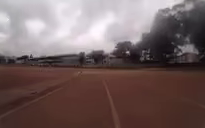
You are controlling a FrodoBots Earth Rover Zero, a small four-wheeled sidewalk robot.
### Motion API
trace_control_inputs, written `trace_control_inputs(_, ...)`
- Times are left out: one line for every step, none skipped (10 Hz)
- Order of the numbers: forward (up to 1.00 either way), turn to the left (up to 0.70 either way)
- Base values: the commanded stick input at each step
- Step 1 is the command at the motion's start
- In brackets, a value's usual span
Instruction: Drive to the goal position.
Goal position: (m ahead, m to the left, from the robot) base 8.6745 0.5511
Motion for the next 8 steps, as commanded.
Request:
trace_control_inputs(0.70, 0.06)
trace_control_inputs(0.70, 0.05)
trace_control_inputs(0.70, 0.03)
trace_control_inputs(0.70, 0.01)
trace_control_inputs(0.70, 0.05)
trace_control_inputs(0.70, 0.11)
trace_control_inputs(0.70, 0.00)
trace_control_inputs(0.70, 0.00)
